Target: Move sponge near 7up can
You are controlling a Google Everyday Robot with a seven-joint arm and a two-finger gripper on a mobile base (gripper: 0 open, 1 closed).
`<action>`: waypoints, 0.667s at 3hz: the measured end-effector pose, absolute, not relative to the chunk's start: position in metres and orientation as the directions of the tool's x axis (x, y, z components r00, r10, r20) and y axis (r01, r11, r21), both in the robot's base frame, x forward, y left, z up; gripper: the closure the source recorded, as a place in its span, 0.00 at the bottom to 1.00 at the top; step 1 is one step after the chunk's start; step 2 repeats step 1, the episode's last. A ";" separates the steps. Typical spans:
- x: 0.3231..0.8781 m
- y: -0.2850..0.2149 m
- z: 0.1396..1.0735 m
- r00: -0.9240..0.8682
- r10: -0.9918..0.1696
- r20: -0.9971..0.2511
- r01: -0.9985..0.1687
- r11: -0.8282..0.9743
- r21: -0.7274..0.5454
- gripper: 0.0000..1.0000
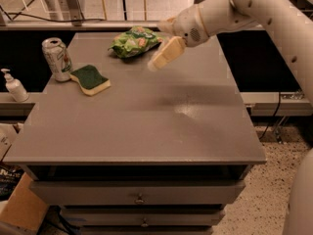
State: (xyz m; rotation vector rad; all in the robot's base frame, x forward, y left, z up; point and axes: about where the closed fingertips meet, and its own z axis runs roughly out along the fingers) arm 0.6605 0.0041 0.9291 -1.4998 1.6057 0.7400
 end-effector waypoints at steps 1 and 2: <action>0.661 -0.006 0.932 0.010 -0.515 -0.857 -0.985 0.145 -0.099 0.00; 0.661 -0.006 0.932 0.010 -0.515 -0.857 -0.985 0.145 -0.099 0.00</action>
Offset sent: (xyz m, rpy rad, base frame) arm 0.0000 0.0000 0.0000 0.0000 0.0000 0.0000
